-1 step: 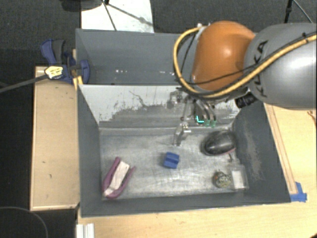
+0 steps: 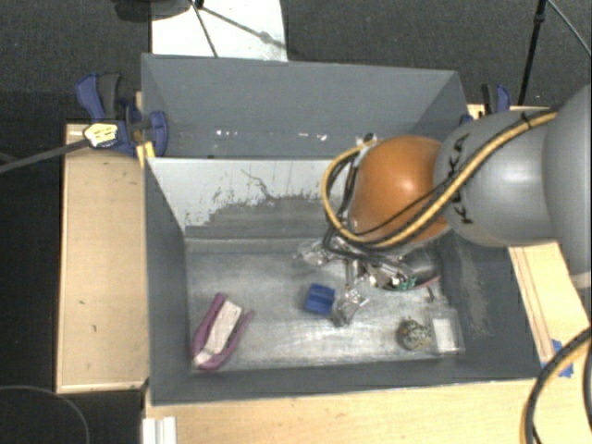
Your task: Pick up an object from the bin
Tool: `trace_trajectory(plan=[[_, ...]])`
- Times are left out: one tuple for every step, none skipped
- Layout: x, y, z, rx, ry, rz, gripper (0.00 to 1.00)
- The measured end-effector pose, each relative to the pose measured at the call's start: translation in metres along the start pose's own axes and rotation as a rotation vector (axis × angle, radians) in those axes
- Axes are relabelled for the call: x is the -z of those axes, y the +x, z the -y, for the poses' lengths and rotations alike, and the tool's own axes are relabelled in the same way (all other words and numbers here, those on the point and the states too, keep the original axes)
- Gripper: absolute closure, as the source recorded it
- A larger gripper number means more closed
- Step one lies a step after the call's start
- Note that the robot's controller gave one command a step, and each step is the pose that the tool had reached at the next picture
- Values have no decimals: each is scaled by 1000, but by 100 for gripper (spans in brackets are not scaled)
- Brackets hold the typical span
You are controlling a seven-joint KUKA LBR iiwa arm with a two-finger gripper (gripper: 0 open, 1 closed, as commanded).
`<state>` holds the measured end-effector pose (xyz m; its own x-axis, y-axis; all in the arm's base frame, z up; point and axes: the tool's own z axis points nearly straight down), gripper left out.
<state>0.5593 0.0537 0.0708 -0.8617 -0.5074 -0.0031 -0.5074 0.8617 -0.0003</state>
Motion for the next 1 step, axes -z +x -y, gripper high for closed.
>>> trace_trajectory(plan=[[2,0,1,-5,2,-2,100]])
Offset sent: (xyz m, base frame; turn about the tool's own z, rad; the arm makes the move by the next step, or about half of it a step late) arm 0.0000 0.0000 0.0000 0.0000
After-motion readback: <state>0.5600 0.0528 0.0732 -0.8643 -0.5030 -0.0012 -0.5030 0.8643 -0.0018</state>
